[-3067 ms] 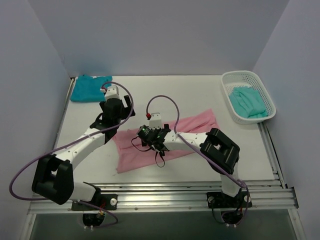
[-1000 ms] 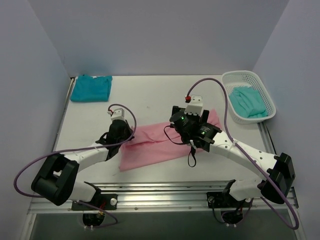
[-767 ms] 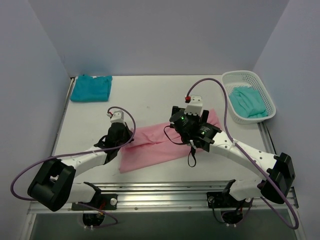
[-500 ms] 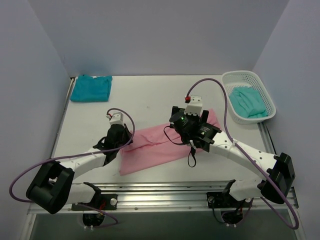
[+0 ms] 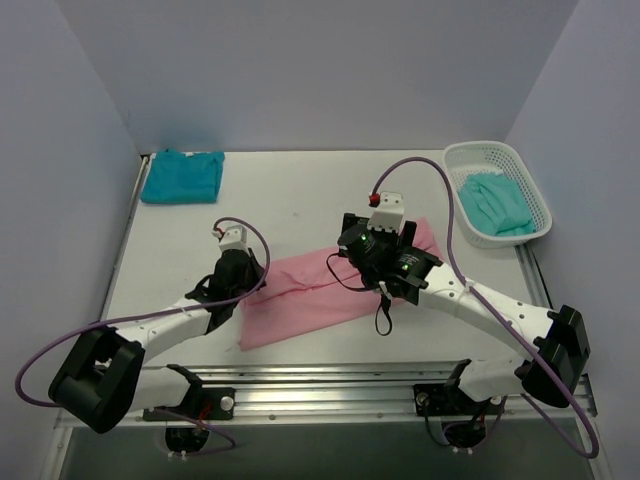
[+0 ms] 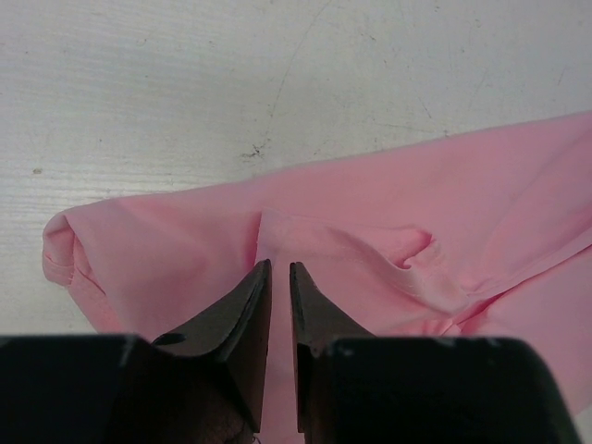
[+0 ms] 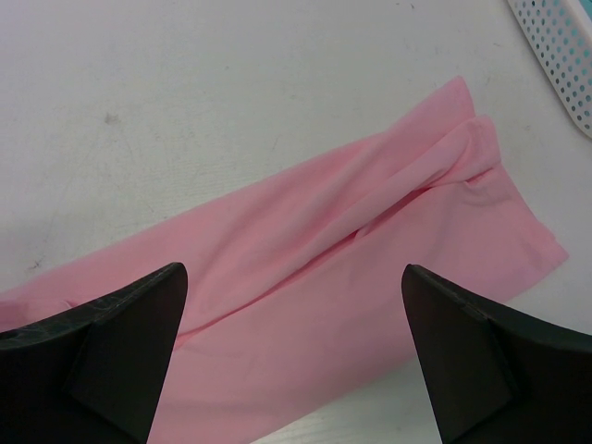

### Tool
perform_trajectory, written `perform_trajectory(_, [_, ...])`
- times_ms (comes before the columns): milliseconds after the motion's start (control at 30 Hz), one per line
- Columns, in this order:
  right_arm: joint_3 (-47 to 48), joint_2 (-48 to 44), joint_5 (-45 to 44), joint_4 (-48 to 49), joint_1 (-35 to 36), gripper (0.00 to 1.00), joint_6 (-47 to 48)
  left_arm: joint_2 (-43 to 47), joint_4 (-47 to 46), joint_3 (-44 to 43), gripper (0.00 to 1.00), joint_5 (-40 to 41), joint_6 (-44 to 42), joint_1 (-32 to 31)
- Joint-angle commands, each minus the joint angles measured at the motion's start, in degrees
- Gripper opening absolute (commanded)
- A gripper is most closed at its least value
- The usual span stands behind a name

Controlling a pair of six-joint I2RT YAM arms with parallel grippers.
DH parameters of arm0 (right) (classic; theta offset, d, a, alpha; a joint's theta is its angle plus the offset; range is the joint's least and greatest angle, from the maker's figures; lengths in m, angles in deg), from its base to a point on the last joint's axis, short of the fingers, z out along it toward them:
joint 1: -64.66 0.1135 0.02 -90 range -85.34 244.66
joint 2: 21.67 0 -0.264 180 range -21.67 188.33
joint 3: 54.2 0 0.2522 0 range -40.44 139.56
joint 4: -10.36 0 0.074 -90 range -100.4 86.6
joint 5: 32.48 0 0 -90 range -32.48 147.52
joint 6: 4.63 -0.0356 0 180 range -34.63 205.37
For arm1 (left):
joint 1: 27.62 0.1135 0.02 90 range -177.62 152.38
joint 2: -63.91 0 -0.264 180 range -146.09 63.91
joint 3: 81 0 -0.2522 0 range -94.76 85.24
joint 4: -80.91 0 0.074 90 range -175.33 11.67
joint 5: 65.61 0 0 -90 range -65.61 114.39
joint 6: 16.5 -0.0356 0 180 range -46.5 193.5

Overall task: Fold and stack the t-shirts
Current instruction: Fold the tshirt

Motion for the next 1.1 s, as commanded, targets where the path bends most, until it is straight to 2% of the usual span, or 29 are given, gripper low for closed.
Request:
perform_trajectory(0, [-0.45, -0.91, -1.43, -1.18, 0.29, 0.96, -0.70, 0.38, -1.02, 0.55, 0.22, 0.89, 0.12, -0.42])
perform_trajectory(767, [-1.42, -1.52, -0.73, -0.39, 0.29, 0.96, -0.96, -3.75, -1.81, -1.03, 0.21, 3.87, -0.14, -0.77])
perform_trajectory(833, [-1.42, -1.35, -0.64, -0.21, 0.20, 0.96, -0.79, -3.93, -1.73, -1.30, 0.17, 3.96, -0.23, -0.86])
perform_trajectory(933, [-1.42, -1.52, -0.73, -0.13, 0.29, 0.96, -0.79, -4.02, -1.73, -1.21, 0.04, 4.14, -0.23, -0.94])
perform_trajectory(1067, [-1.68, -1.61, -0.82, -0.12, 0.28, 0.96, -0.70, -4.54, -1.81, -1.30, 0.02, 4.84, -0.31, -1.38])
